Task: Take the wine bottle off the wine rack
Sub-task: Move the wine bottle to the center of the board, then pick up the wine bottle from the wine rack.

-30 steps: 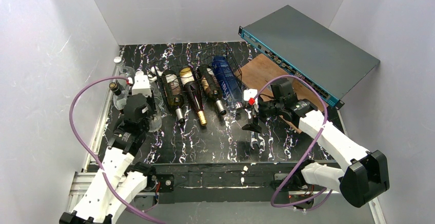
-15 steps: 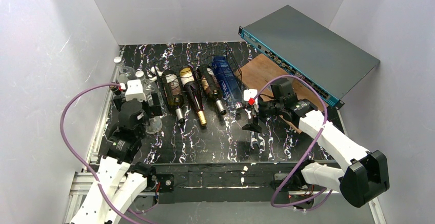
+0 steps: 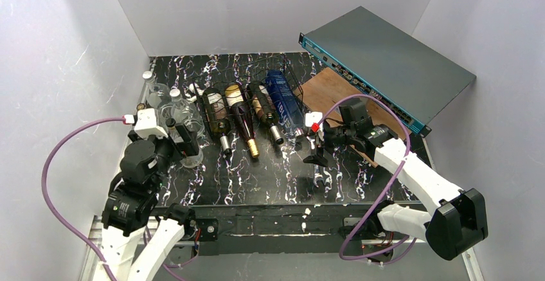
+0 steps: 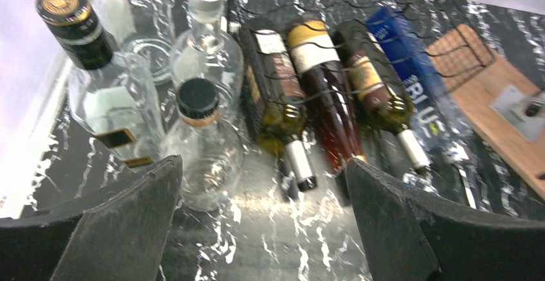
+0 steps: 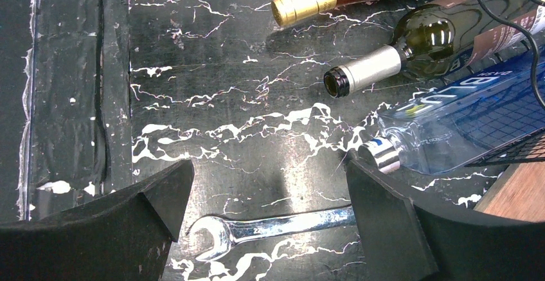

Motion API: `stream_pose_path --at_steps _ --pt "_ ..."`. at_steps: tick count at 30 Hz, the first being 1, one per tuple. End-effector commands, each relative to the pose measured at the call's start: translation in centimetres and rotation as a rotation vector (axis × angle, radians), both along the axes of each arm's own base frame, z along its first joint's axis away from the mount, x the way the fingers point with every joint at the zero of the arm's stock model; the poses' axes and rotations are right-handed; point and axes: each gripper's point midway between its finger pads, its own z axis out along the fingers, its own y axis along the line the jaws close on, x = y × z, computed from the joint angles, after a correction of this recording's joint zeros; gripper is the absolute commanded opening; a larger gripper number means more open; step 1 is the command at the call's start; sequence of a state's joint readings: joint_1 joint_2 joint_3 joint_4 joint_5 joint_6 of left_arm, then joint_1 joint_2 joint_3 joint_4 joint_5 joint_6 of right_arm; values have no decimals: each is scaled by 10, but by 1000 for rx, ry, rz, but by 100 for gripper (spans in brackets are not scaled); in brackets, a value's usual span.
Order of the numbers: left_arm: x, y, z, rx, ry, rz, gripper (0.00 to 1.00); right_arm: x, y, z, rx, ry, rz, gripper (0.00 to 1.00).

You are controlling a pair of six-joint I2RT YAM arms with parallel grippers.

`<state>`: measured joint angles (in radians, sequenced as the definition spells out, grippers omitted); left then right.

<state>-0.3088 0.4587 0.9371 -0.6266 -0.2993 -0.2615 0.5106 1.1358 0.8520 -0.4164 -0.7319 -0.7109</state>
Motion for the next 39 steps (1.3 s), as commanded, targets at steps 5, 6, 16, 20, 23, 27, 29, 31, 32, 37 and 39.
stream_pose_path --at_steps 5,6,16,20,23,27,29,31,32,37,39 --pt "-31 -39 10 -189 98 -179 98 0 -3 -5 1 -17 3 98" --pt "-33 -45 11 -210 109 -204 98 0 -3 -5 0 -17 3 98" --pt "-35 -88 0 -349 252 -364 98 2 -4 -8 -11 -11 -6 98" --pt "-35 -93 -2 -342 269 -388 98 4 -5 -11 -18 -5 -13 99" --pt "-33 -97 -10 -328 301 -389 98 6 -6 -14 -26 -1 -16 98" --pt "-27 -109 -25 -222 326 -382 98 9 -7 -18 -33 8 -26 98" --pt "-23 -121 -33 -143 327 -379 98 9 -8 -20 -37 12 -28 98" --pt "-16 -132 -41 -64 329 -362 98 10 -9 -21 -42 12 -30 98" --pt "-11 -138 -45 -34 331 -348 98 10 -9 -22 -44 12 -30 98" --pt "25 -143 -73 36 306 -148 98 11 -11 -24 -52 6 -33 98" --pt "37 -143 -85 57 276 -88 98 11 -11 -24 -52 5 -31 98"
